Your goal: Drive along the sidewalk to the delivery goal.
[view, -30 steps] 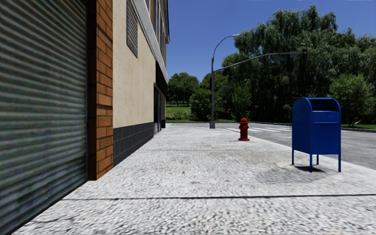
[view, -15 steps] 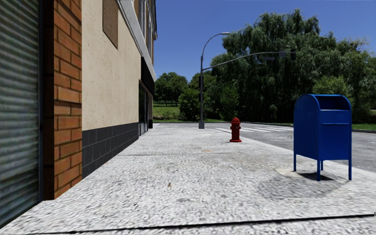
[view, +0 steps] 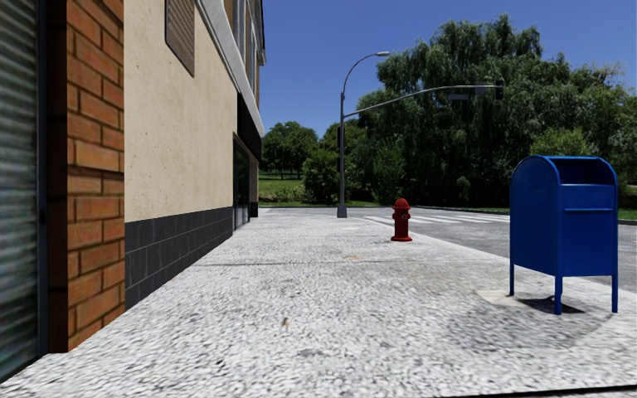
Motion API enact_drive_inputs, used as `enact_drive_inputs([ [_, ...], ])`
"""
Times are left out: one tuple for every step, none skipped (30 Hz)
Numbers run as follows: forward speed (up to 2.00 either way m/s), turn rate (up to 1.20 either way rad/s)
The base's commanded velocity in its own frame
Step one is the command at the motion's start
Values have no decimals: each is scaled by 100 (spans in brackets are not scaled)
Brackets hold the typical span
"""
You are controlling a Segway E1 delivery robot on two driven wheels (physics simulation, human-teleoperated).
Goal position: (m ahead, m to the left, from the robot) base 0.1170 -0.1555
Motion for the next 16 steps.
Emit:
enact_drive_inputs([
  [0,0],
  [0,0],
  [0,0],
  [0,0],
  [0,0],
  [0,0],
  [0,0],
  [0,0],
  [0,0],
  [0,0],
  [0,0],
  [0,0],
  [0,0],
  [0,0],
  [0,0],
  [0,0],
])
